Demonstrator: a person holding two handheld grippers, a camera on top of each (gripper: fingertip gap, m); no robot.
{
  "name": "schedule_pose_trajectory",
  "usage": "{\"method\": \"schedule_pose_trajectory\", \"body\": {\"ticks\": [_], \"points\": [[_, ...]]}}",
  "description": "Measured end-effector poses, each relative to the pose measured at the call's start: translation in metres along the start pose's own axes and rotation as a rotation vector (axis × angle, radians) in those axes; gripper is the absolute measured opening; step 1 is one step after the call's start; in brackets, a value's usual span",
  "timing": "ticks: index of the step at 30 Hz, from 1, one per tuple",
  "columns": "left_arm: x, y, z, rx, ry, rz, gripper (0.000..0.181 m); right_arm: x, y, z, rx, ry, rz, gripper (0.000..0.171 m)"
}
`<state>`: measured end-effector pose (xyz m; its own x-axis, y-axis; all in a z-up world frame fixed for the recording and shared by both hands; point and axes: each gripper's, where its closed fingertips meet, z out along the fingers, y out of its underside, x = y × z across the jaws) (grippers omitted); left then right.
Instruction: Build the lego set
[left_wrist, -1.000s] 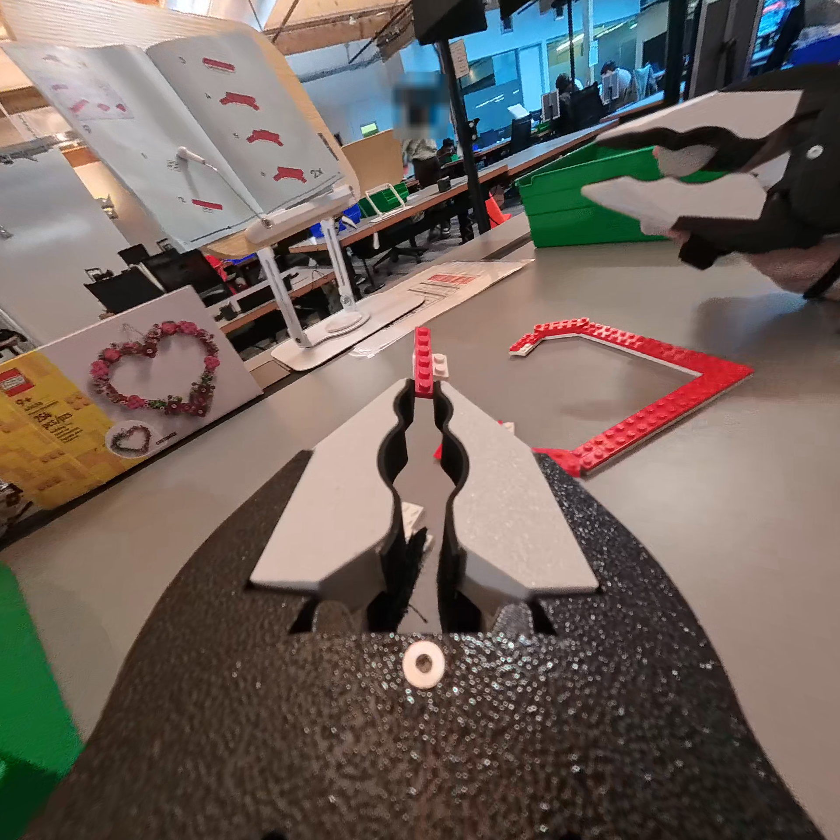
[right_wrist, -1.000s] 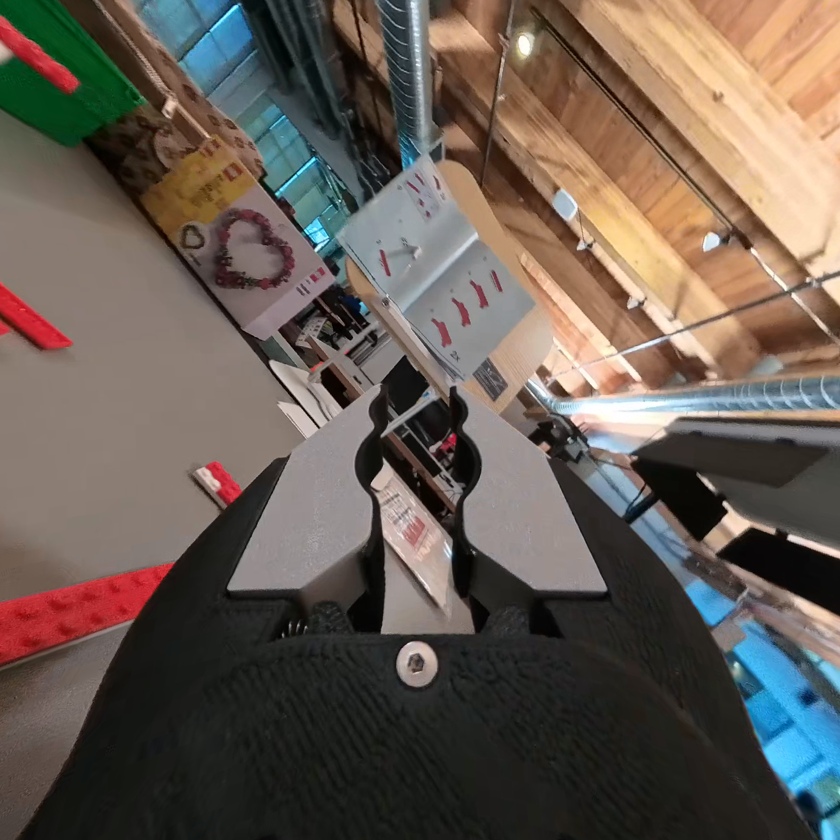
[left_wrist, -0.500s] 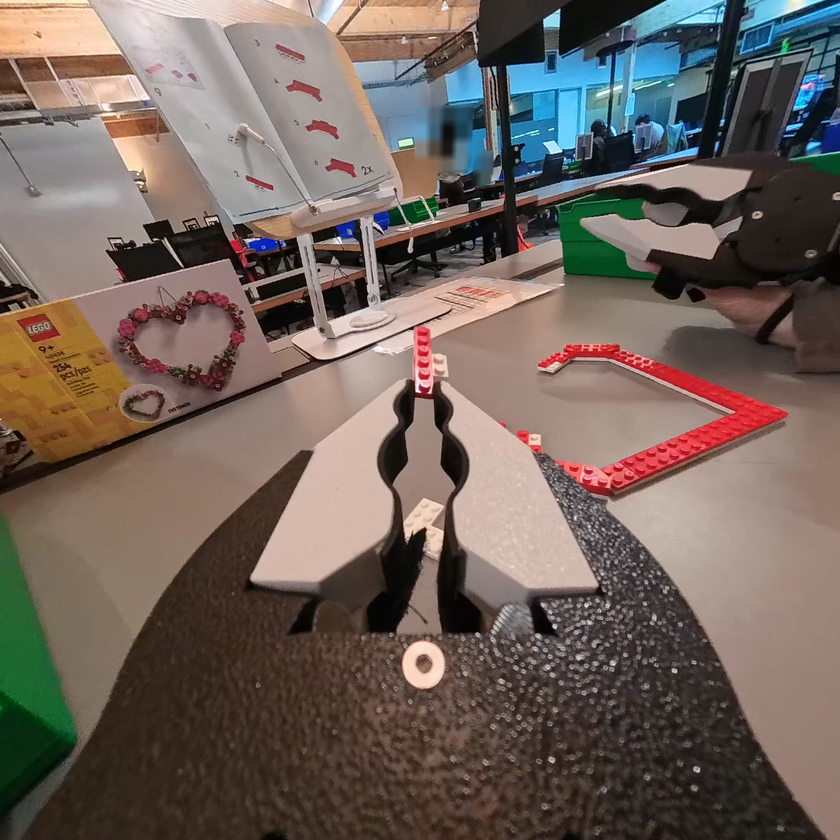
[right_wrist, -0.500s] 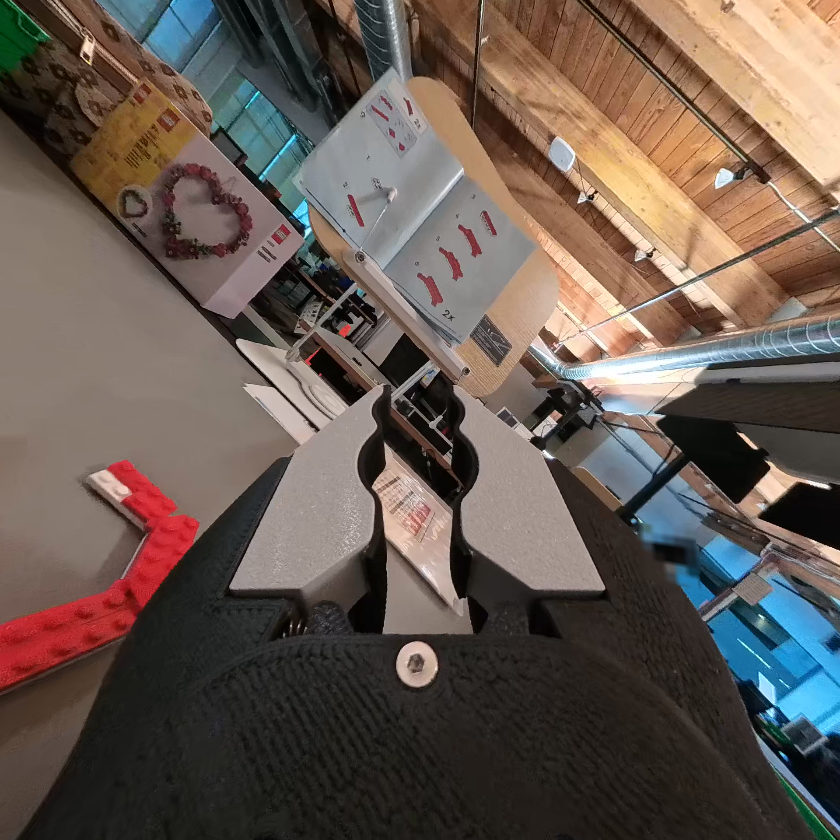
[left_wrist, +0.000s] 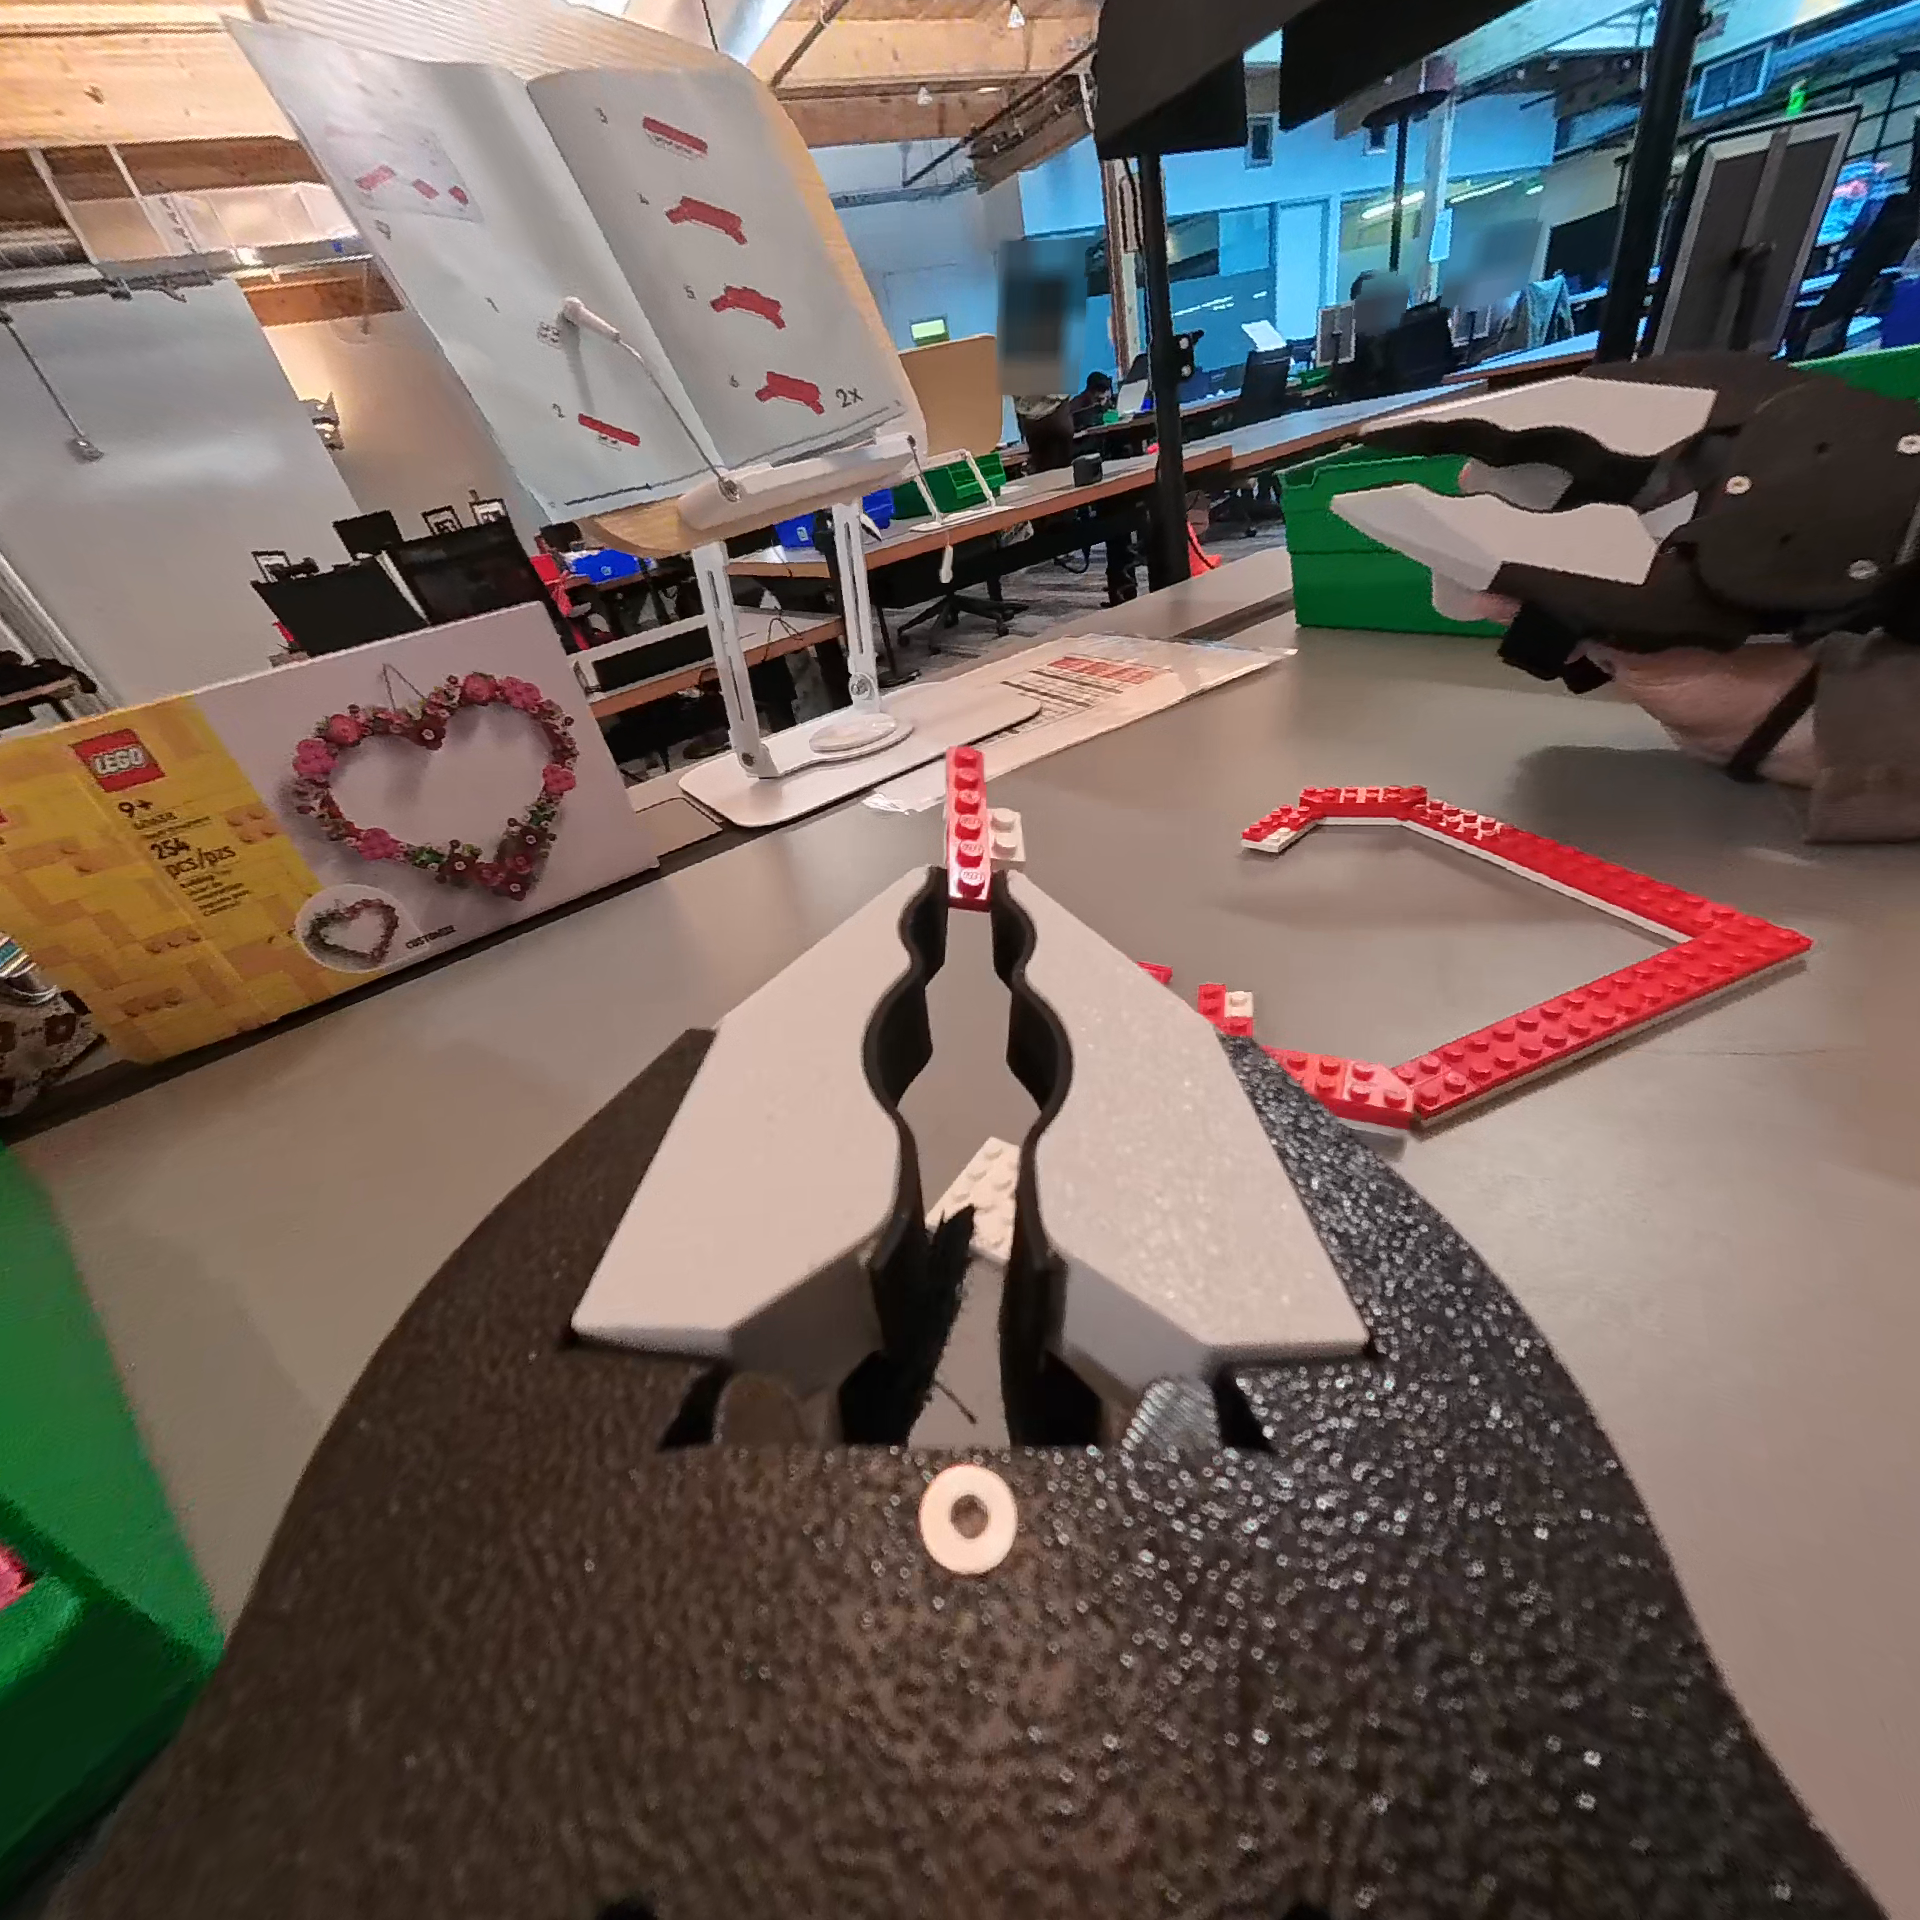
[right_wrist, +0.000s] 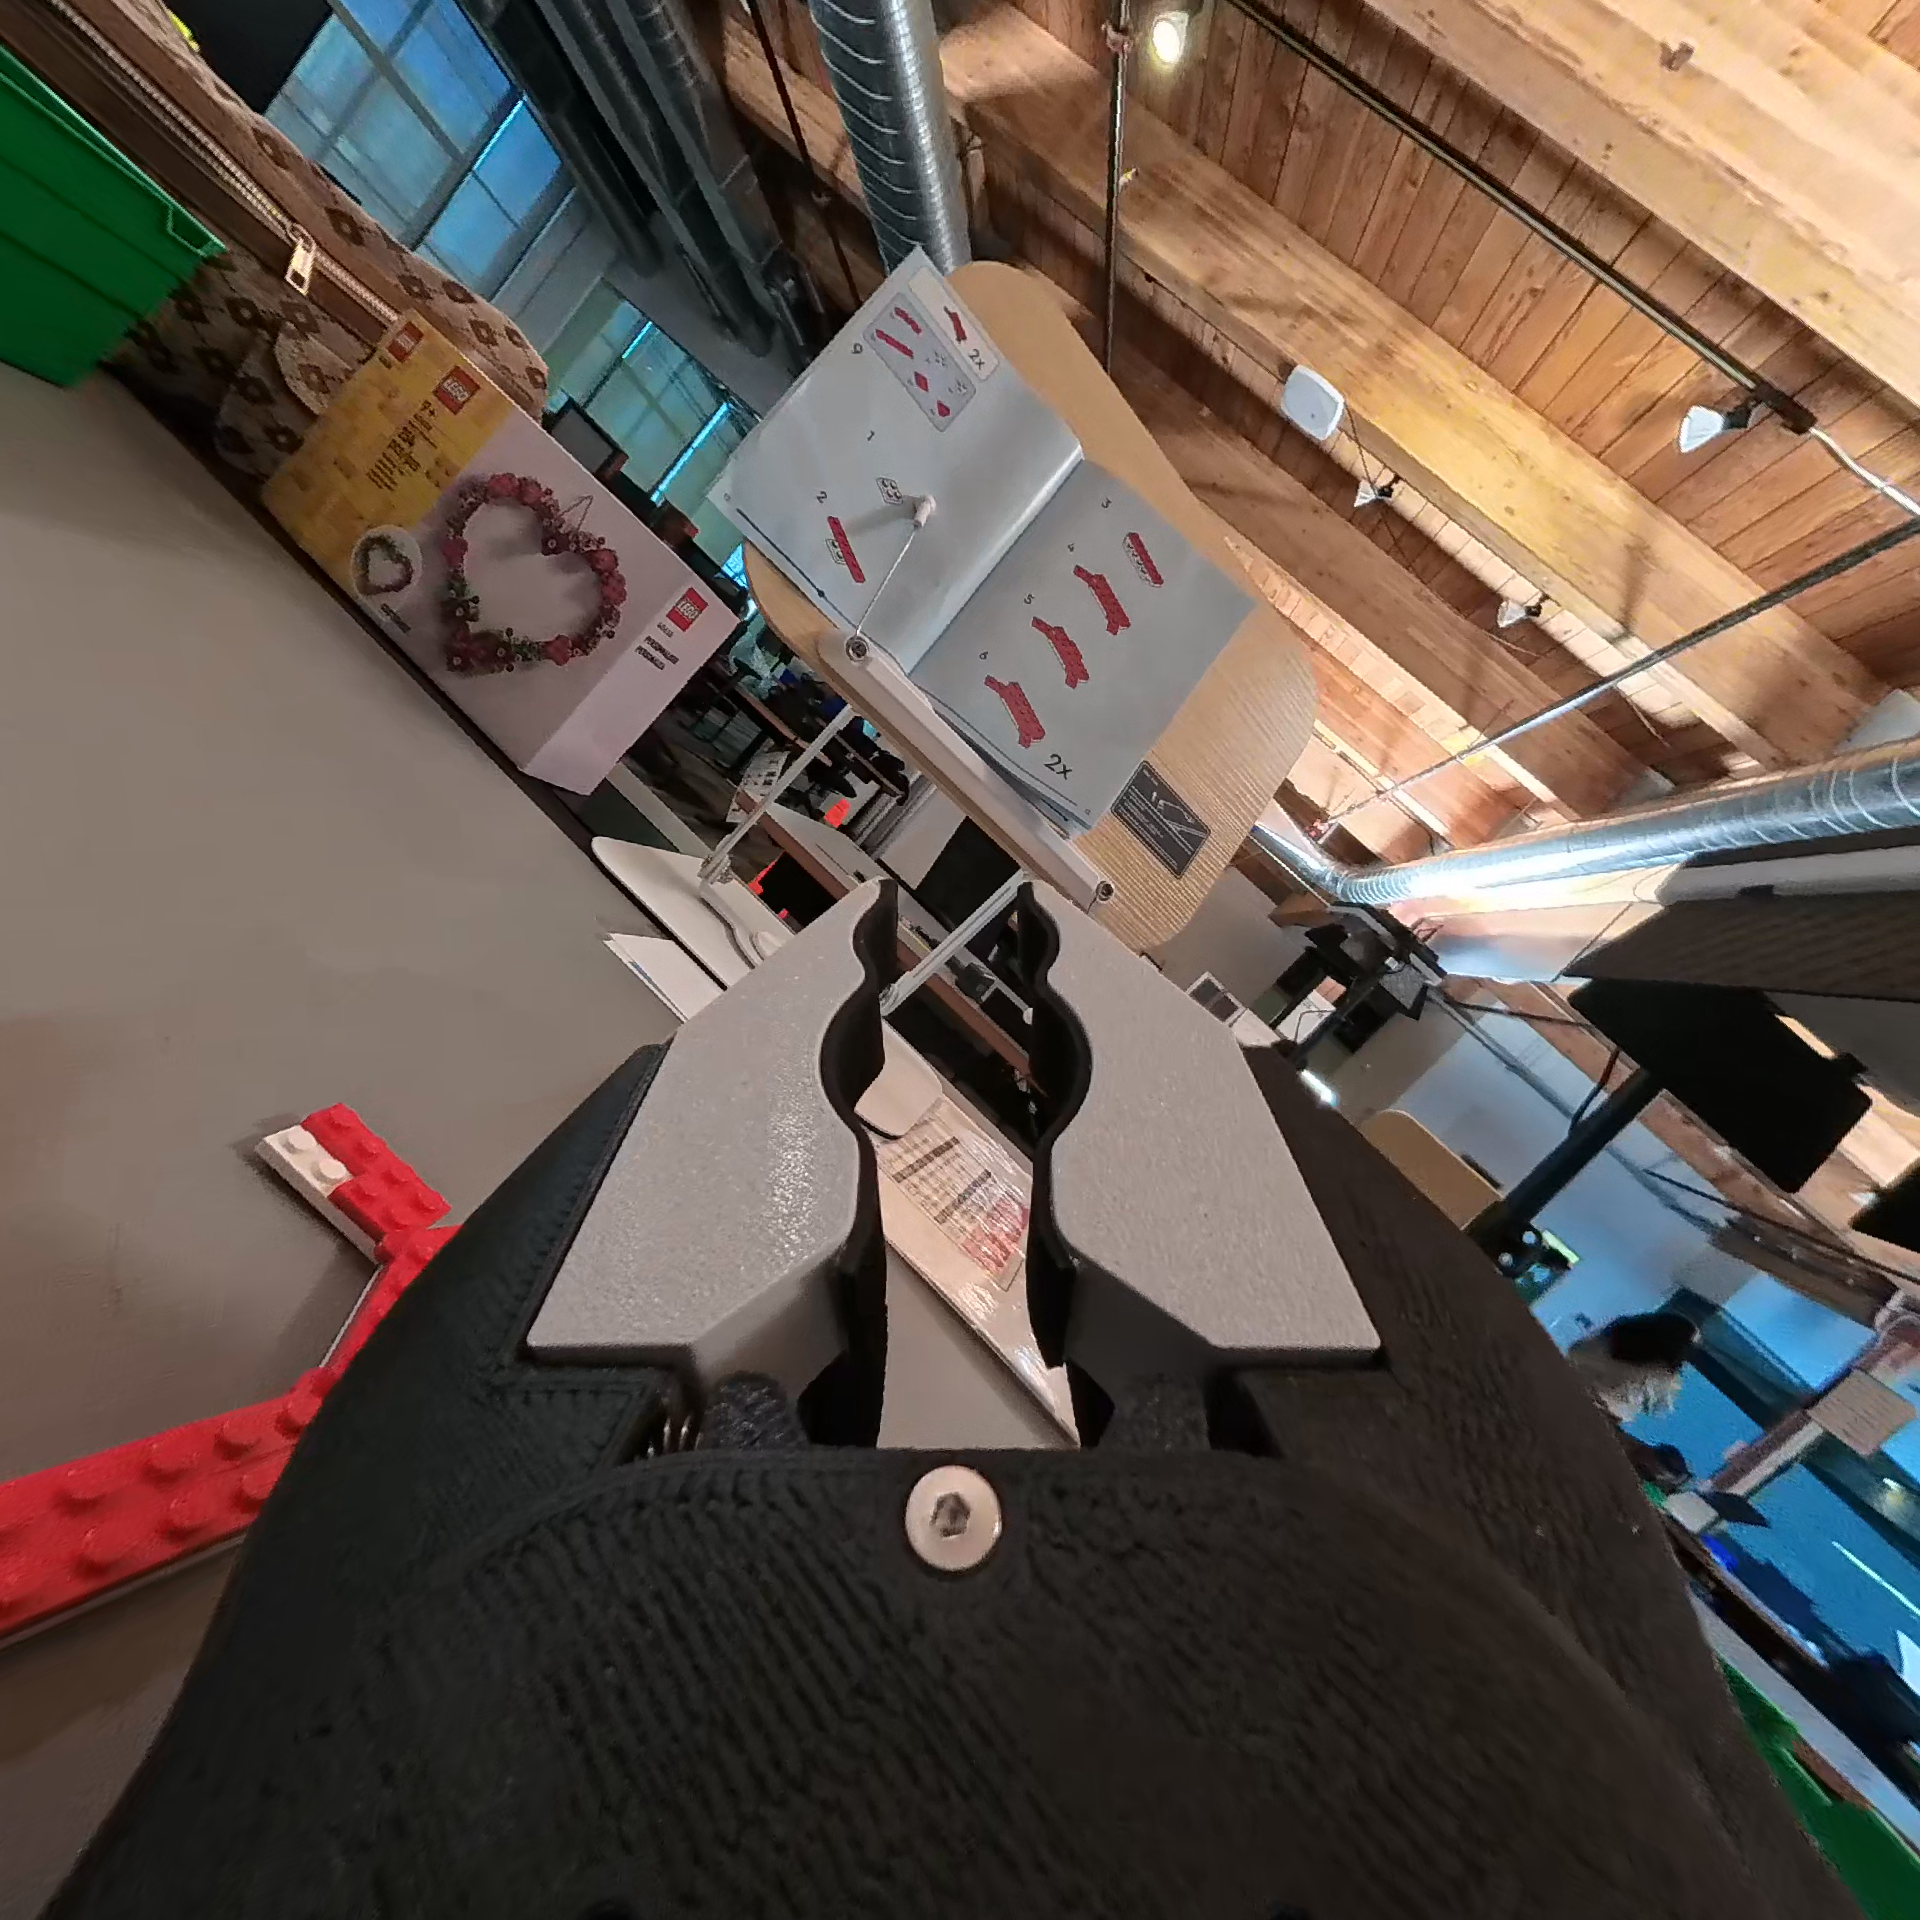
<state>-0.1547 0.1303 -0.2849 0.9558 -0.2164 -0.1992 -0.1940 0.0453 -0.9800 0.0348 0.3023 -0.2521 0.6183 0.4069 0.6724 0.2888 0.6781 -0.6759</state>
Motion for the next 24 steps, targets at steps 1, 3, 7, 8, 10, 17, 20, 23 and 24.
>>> {"method": "schedule_pose_trajectory", "body": {"ticks": [1, 3, 7, 8, 10, 17, 20, 23, 24], "points": [[-0.002, 0.000, -0.001, -0.003, -0.006, 0.004, 0.006, 0.000, 0.000, 0.000, -0.001, 0.000, 0.003, 0.021], [-0.006, 0.002, -0.002, -0.013, -0.015, 0.011, 0.006, 0.000, 0.000, -0.001, -0.001, 0.002, 0.006, 0.021], [-0.004, 0.015, -0.001, -0.142, 0.057, -0.063, 0.006, 0.000, 0.001, -0.001, -0.004, 0.001, 0.013, 0.020], [-0.001, 0.020, -0.001, -0.197, 0.087, -0.083, 0.006, 0.001, 0.001, -0.001, -0.007, 0.001, 0.016, 0.020], [-0.005, 0.027, -0.001, -0.257, 0.077, -0.063, 0.006, 0.001, 0.002, -0.001, -0.008, 0.002, 0.020, 0.020], [-0.011, 0.045, -0.004, -0.350, 0.100, -0.133, 0.006, 0.001, 0.002, 0.000, -0.009, 0.001, 0.030, 0.020], [-0.015, 0.049, -0.005, -0.359, 0.095, -0.132, 0.006, 0.001, 0.003, 0.000, -0.010, 0.000, 0.035, 0.019], [-0.016, 0.052, -0.005, -0.366, 0.095, -0.134, 0.006, 0.001, 0.003, 0.000, -0.009, -0.001, 0.037, 0.019], [-0.016, 0.052, -0.005, -0.368, 0.096, -0.132, 0.006, 0.001, 0.003, 0.000, -0.009, -0.002, 0.038, 0.019]]}}
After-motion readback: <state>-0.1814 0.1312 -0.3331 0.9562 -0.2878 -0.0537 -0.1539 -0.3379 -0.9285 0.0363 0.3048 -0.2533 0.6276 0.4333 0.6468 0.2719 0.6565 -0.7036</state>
